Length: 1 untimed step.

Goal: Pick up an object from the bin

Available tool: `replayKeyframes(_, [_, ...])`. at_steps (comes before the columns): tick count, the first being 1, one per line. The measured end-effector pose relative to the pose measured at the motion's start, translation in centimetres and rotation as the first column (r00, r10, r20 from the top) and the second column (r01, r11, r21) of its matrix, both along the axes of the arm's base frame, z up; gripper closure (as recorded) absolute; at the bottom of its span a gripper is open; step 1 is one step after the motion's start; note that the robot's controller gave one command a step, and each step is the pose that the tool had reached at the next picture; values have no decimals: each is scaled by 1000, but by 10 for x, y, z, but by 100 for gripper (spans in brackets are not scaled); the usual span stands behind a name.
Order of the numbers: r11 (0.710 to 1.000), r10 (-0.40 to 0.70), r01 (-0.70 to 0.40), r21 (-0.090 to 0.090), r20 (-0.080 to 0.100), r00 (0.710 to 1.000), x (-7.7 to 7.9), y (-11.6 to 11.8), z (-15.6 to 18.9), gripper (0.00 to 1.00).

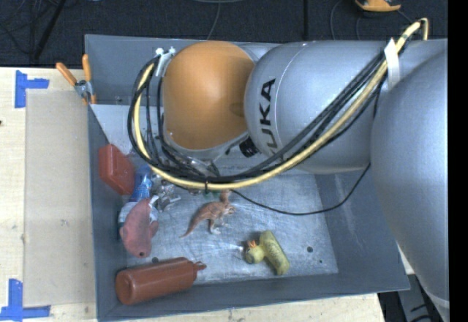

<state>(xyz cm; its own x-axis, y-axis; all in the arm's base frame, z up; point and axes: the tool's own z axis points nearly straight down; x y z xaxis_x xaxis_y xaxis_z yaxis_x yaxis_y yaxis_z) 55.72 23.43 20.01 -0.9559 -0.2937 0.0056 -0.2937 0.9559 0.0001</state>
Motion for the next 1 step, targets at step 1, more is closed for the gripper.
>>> replayKeyframes(1, [1000, -16, 16, 2, 7, 1000, 5, -9, 41, 100])
